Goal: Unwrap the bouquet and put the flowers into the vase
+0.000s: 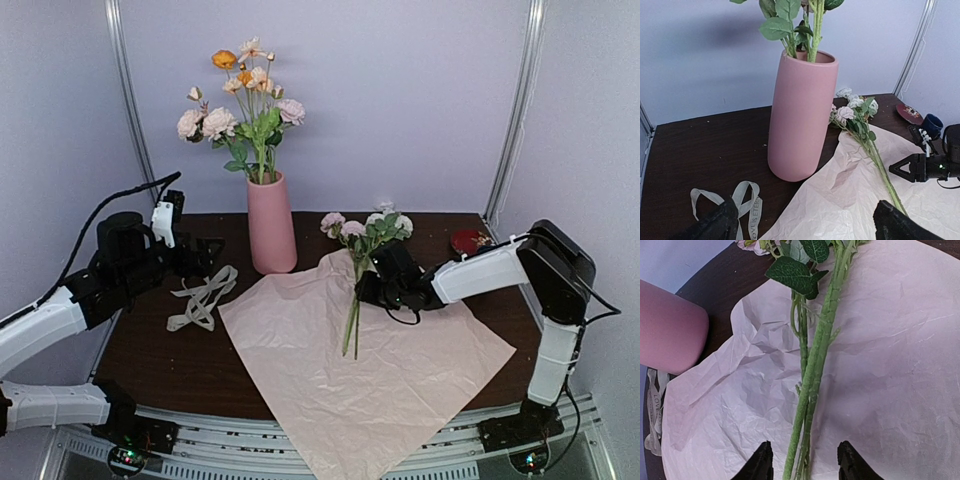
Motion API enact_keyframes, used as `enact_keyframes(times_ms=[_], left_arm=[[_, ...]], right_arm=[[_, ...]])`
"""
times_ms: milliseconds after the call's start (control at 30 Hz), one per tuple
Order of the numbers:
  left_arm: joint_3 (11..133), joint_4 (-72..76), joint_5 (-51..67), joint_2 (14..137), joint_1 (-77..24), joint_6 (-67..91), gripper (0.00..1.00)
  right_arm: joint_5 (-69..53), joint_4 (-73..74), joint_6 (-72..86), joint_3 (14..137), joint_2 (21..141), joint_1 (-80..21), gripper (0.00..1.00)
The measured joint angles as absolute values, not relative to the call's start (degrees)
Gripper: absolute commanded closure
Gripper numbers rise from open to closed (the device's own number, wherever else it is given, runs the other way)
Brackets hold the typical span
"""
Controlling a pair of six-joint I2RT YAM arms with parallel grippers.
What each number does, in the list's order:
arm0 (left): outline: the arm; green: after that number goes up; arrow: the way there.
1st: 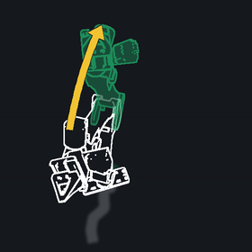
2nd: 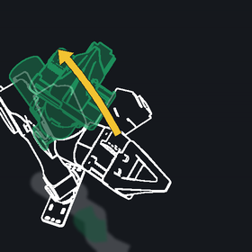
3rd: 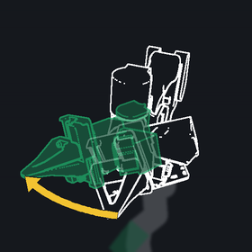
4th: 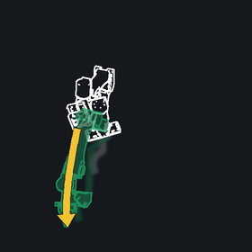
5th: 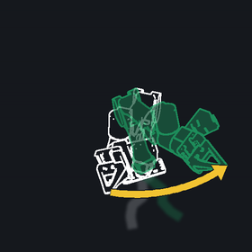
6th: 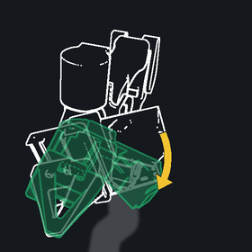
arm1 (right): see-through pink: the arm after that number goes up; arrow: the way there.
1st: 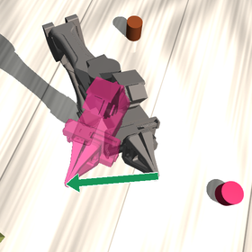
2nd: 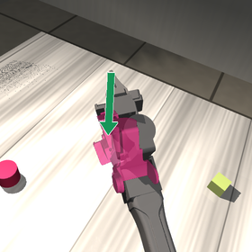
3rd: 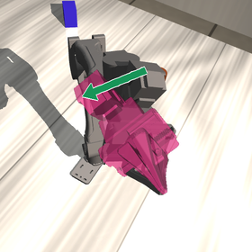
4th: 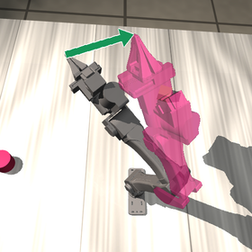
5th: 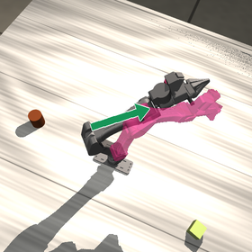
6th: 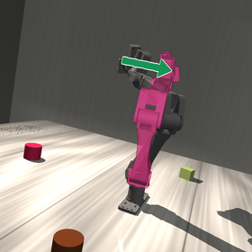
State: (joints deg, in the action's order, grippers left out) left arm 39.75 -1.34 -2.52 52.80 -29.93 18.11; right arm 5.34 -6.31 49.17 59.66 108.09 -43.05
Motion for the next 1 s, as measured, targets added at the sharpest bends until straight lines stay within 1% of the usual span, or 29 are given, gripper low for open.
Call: enact_keyframes(times_ms=[167,367,433,600,733,867,1000], left_arm=[[39.7,-0.8,-2.2,52.8,-29.9,18.2,0.02],[39.7,-0.5,-1.7,52.8,-29.9,18.6,0.02],[39.7,-0.4,-1.6,53.0,-29.9,18.6,0.02],[39.7,-0.5,-1.2,53.5,-29.9,18.9,0.02],[39.7,-0.5,-1.2,53.5,-29.9,19.1,0.02],[39.7,-0.5,-1.0,53.5,-29.9,19.2,0.03],[39.7,-0.4,-0.4,53.5,-29.9,19.4,0.02]], right_arm=[[4.4,-6.7,49.6,62.2,110.7,-42.7,0.6],[3.8,-6.6,49.8,64.3,113.2,-42.7,0.69],[3.6,-6.3,49.9,64.3,113.7,-42.7,0.73],[3.2,-5.9,50.2,64.3,114.8,-42.7,0.88],[3.2,-6.8,51.3,63.8,114.6,-42.7,0.96],[3.1,-11.6,52.7,56.8,110.0,-42.7,0.99],[2.0,-16.8,52.7,48.8,101.3,-42.7,0.98]])
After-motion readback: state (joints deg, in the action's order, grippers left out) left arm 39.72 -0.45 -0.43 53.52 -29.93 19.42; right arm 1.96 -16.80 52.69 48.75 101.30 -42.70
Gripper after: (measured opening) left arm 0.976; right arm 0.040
